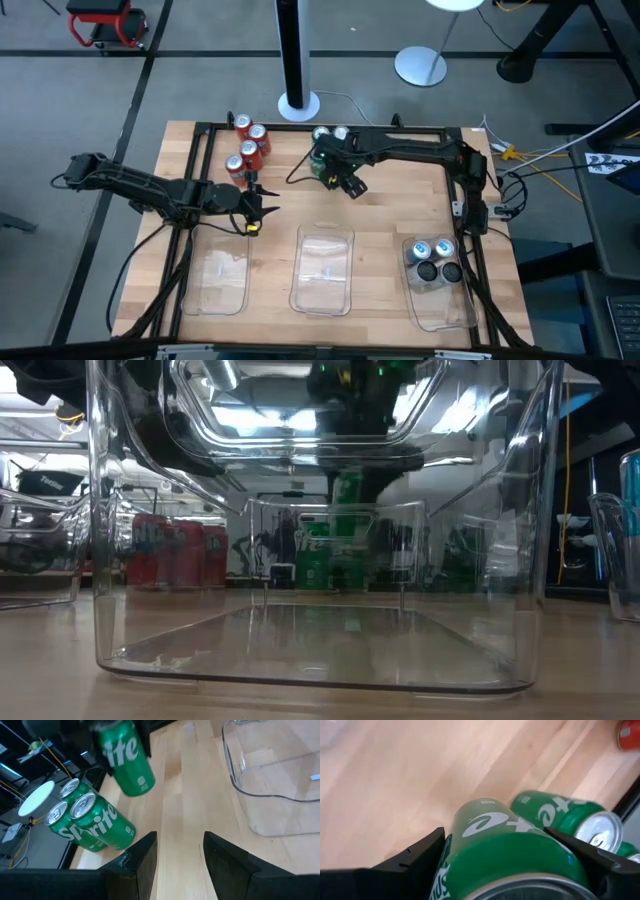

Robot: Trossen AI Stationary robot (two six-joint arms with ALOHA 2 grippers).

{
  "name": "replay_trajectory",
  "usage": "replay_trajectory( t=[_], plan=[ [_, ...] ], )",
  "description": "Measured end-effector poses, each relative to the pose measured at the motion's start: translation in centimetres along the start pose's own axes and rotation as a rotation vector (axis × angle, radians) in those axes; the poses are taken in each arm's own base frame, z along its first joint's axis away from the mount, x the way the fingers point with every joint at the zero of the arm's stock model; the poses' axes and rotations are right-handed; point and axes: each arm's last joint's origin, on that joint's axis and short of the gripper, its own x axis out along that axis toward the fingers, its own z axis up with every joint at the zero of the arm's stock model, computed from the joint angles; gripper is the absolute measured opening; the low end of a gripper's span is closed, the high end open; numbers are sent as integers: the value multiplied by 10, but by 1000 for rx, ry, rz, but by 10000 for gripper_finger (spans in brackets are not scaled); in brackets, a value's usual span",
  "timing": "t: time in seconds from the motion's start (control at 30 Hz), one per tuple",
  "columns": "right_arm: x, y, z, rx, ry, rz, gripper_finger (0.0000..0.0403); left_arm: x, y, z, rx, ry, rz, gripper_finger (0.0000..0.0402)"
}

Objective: Sort soda cans
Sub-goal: Put the green soda can into the center transparent bin

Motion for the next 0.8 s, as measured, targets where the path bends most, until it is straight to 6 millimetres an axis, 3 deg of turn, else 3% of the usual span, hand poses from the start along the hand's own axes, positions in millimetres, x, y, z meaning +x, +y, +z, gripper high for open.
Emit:
replay_trajectory(
  t=[0.33,0.8],
  plan=[
    [-41,29,48,-59,-49,-4,307,0,0,0,1,1,0,153],
    [-55,87,96,-102,-110,63,307,0,0,-2,1,17,-5,153]
  ],
)
